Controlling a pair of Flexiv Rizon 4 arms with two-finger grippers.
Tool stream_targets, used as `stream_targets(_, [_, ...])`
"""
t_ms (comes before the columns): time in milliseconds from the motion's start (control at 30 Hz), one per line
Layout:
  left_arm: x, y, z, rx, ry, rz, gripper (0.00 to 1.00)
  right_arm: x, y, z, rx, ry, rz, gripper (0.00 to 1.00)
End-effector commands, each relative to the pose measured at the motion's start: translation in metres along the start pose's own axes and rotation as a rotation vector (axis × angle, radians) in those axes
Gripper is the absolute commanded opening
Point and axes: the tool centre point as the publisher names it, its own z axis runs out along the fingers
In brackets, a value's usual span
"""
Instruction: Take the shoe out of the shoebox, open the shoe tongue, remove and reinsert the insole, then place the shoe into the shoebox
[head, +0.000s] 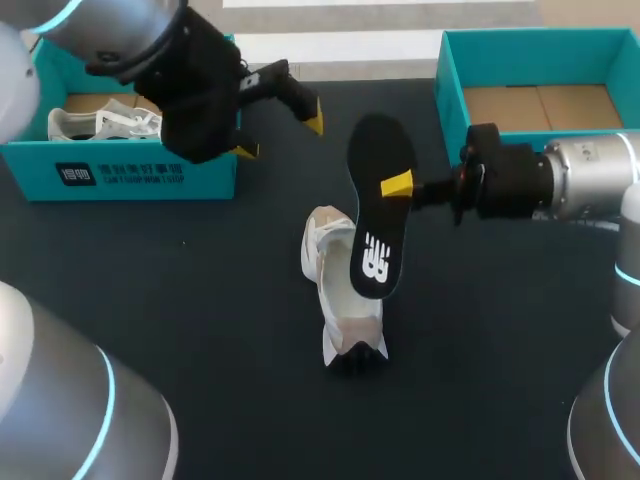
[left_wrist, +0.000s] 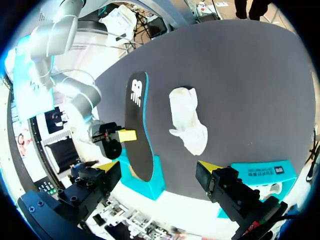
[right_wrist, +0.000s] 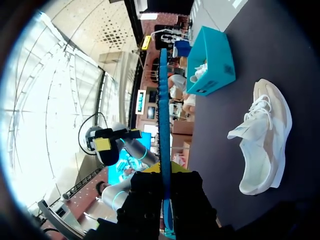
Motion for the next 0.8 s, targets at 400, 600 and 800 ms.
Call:
stream_targets(400, [0.029, -0.001, 0.005, -0.052, -0.778, -0.071, 1.0, 0.018, -0.009, 0.003, 0.042, 0.026, 0.018, 0.0])
stream_targets(600, [0.028, 0.0, 0.012, -0.038, -0.909, -0.084, 1.0, 0.017, -0.011, 0.003, 0.047, 0.035, 0.026, 0.0])
stream_targets(800, [0.029, -0.001, 0.018, -0.047, -0.998, -0.112, 1.0, 0.02, -0.012, 0.003, 0.05, 0.041, 0.024, 0.0])
